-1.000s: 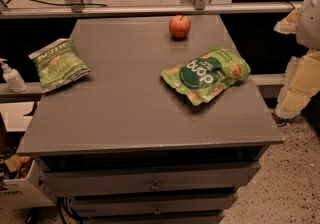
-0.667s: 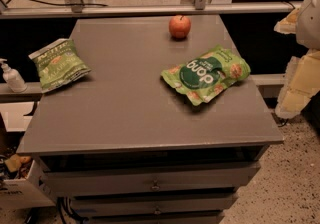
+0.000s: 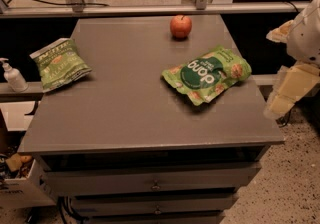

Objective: Pick green rice chip bag

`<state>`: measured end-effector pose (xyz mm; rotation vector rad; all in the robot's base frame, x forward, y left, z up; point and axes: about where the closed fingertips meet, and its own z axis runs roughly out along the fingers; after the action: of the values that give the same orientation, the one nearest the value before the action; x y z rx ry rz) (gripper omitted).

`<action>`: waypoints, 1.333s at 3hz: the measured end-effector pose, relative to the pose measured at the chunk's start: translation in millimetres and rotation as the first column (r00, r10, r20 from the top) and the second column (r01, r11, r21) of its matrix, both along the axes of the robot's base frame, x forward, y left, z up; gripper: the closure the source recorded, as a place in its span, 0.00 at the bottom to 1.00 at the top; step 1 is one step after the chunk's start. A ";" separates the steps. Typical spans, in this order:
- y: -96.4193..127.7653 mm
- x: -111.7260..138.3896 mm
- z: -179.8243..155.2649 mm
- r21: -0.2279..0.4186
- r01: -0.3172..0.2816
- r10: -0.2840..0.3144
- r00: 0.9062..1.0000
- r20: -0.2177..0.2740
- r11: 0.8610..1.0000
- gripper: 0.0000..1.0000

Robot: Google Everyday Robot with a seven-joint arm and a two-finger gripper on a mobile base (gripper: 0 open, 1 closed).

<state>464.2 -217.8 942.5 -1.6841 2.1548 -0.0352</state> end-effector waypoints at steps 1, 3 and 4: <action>-2.1 41.2 -31.0 0.040 -0.004 0.002 0.999 0.053 0.999 0.00; -17.4 124.4 -60.0 0.100 -0.006 -0.011 0.985 0.171 0.995 0.00; -19.8 154.6 -77.9 0.106 0.000 -0.019 0.984 0.175 0.994 0.00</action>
Offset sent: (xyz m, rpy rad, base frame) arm 0.1436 -0.0287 -0.0661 0.1422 -0.2151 -0.0284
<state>618.8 -237.6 864.6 -1.5510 1.9991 -0.0688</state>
